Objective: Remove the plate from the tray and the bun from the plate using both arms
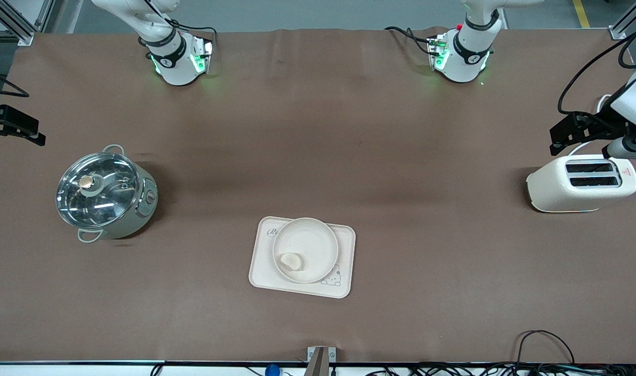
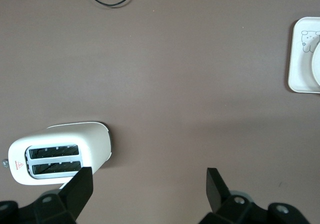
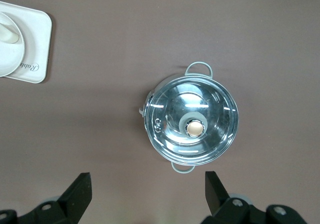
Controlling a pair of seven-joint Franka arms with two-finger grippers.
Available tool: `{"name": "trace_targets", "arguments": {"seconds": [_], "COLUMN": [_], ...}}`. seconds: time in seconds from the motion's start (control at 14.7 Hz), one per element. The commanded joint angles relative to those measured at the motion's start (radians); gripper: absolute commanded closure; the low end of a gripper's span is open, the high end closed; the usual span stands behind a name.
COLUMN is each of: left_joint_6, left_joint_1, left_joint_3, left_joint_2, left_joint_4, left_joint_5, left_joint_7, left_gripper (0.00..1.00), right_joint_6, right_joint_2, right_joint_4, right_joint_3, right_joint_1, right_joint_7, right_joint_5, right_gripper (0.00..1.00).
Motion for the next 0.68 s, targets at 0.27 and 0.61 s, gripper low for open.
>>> {"name": "trace_targets", "arguments": {"seconds": [0.27, 0.61], "left_joint_6": [-0.058, -0.055], "left_joint_1": [0.001, -0.006], "left_joint_3": [0.0, 0.003], "left_joint_2": [0.001, 0.031], "left_joint_4": [0.019, 0.078], "left_joint_5": [-0.009, 0.002], "left_joint_7": [-0.026, 0.033], "left_gripper": [0.0, 0.0], "right_joint_6": [-0.025, -0.072], "right_joint_2": [-0.005, -0.011], "right_joint_4": [-0.001, -0.019], "right_joint_3": [0.005, 0.005], "right_joint_1": [0.01, 0.042], "right_joint_7": [0.017, 0.018], "right_joint_5": [-0.012, -0.003], "right_gripper": [0.0, 0.0]}}
